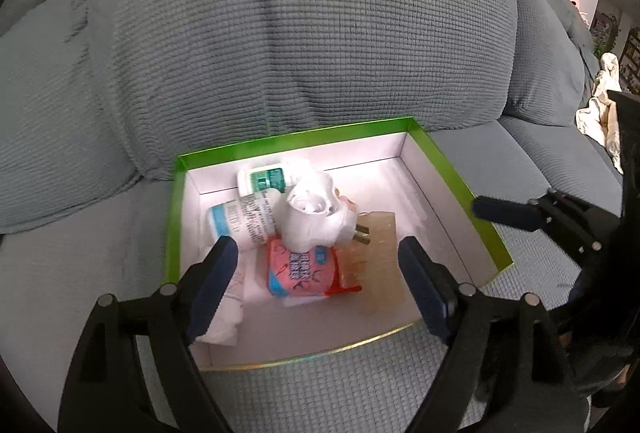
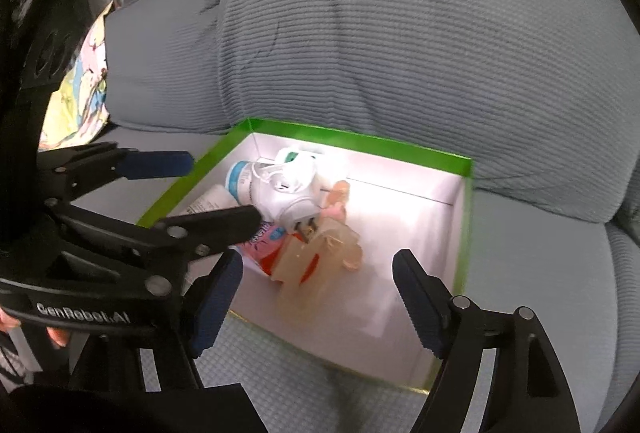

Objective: Organize rigid objects

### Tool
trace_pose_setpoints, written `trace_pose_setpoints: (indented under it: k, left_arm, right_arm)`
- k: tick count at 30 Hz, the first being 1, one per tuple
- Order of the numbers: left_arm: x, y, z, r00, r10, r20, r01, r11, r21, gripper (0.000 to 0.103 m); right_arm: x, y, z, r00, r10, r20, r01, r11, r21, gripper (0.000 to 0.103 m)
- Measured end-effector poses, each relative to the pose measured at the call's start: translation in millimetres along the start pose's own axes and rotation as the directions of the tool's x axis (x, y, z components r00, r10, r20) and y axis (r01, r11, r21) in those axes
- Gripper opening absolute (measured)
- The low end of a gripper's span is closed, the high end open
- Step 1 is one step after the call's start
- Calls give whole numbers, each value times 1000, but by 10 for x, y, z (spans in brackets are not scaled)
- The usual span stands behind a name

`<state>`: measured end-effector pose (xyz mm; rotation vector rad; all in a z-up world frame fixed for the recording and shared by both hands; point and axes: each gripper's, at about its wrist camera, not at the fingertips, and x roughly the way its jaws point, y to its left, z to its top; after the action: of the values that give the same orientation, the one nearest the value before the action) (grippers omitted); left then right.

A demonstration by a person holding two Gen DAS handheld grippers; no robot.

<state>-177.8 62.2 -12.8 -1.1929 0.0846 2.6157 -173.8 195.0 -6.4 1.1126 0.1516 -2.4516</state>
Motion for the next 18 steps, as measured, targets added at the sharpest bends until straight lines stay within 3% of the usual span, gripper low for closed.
trace_pose_setpoints:
  k: [6,8,14,17,18]
  left_arm:
    - [-174,35,-59,998,56,13,-56,998,-1,88]
    - [-204,34,-85,998,68,0,-68,998,-6,88]
    - [-319,102,-147,995,100,-27,-102,993,-52,90]
    - [-400,140,-180,991,125,-37,-128,988,-82,102]
    - [-452,161,-191,992,121,-35,-124,987,-98,102]
  right_arm:
    - [-173,-24,-32,998,-65,-1,65,998,13,89]
    - [-213,-32,-34,996,-86,-13,86,996,26,97]
    - [-280,-14,-32,989,-124,-77,130,989,73,102]
    - [-312,26,-37,987,-119,-109,129,987,91,102]
    - [-338,48,-35,987,-115,-115,126,988,93,102]
